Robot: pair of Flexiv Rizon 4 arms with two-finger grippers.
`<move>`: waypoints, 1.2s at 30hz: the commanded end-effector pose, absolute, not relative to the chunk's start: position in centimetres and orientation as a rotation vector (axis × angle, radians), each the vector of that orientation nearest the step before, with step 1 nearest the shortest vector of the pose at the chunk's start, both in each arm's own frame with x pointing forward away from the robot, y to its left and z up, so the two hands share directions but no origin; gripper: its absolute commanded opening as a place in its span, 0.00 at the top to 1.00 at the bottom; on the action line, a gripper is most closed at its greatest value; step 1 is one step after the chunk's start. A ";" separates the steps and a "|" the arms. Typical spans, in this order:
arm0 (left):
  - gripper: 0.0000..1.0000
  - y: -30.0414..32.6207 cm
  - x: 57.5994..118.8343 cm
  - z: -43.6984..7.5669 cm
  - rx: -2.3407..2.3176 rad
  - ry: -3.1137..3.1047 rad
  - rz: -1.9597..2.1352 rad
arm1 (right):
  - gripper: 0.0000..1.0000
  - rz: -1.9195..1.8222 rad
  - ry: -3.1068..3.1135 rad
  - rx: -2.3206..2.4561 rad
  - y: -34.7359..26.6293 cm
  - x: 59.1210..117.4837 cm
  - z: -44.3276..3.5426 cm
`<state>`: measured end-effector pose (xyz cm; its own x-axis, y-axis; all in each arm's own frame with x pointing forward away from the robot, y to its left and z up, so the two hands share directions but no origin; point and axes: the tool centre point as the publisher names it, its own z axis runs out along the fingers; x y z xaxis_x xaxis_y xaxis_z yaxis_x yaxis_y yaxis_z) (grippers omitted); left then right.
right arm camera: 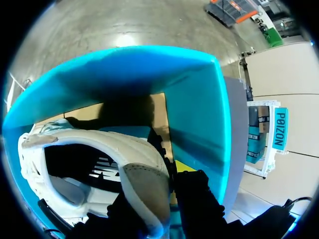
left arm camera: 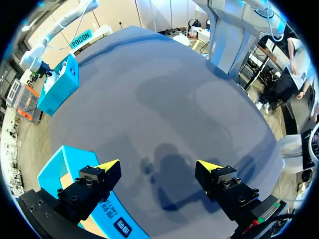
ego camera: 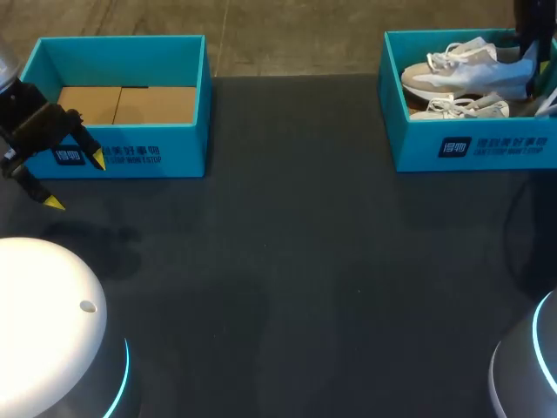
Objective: Take the shoe out of the shoebox, open the shoe tongue, remove and reinsert the insole, then place the shoe into the shoebox
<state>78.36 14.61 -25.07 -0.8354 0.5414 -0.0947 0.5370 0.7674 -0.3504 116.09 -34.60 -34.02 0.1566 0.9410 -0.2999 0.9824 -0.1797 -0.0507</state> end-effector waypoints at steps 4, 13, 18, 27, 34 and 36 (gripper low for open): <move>0.00 14.6 78.3 -25.0 -0.897 -2.943 0.571 | 1.00 -0.447 1.935 2.290 -34.4 117.5 -34.6; 0.00 14.6 78.3 -25.0 -0.897 -2.943 0.571 | 1.00 -0.453 1.955 2.282 -33.5 117.5 -35.5; 0.00 14.6 78.3 -25.0 -0.897 -2.943 0.571 | 1.00 -0.462 1.963 2.266 -33.6 117.6 -36.2; 0.00 14.6 78.3 -25.0 -0.897 -2.943 0.571 | 1.00 -0.479 1.981 2.276 -33.9 117.7 -37.6; 0.00 14.6 78.3 -25.0 -0.897 -2.943 0.571 | 1.00 -0.458 2.012 2.253 -33.8 118.0 -37.9; 0.00 14.6 78.3 -25.0 -0.897 -2.943 0.571 | 1.00 -0.452 2.024 2.248 -33.8 118.2 -38.0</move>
